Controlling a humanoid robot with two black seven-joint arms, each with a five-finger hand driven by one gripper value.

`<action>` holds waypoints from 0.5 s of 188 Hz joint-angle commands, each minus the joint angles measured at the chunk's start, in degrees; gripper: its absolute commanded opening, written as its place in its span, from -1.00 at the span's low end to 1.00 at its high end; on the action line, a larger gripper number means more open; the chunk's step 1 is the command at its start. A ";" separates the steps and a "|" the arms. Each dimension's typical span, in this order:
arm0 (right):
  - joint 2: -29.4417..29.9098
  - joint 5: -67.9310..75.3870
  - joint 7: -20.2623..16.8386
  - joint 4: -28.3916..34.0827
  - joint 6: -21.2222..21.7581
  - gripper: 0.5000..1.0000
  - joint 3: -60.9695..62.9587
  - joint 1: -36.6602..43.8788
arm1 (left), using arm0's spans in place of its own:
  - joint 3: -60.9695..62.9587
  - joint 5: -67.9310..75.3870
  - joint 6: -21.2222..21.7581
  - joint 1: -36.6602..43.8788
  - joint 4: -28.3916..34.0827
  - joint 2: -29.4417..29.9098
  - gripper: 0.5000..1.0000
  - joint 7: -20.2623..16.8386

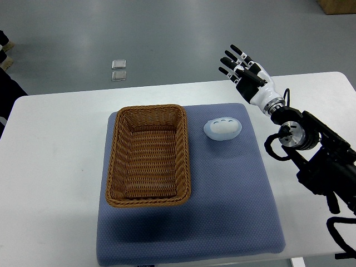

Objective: Place blue toy in brown basket
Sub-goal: 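Raise the right hand and swing it over the mat toward the toy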

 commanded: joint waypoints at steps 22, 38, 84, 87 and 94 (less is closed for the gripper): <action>-7.45 -13.49 -0.39 0.43 4.32 0.46 -10.30 8.51 | 0.11 0.09 -0.07 -0.09 0.00 0.00 1.00 -0.01; -11.23 -19.91 -0.91 0.78 7.57 0.46 -17.33 13.78 | 0.11 0.18 -0.07 -0.09 -0.08 0.00 1.00 -0.01; -19.06 -34.86 -9.70 4.92 17.15 0.46 -43.97 33.30 | 0.03 0.18 -0.07 -0.09 -0.08 0.00 1.00 -0.01; -19.06 -34.86 -10.75 5.18 17.67 0.46 -46.42 35.05 | 0.03 0.18 -0.07 -0.09 -0.08 0.00 1.00 -0.01; -19.06 -34.86 -12.34 5.71 18.47 0.46 -49.77 37.52 | 0.03 0.18 -0.07 -0.09 -0.08 0.00 1.00 -0.01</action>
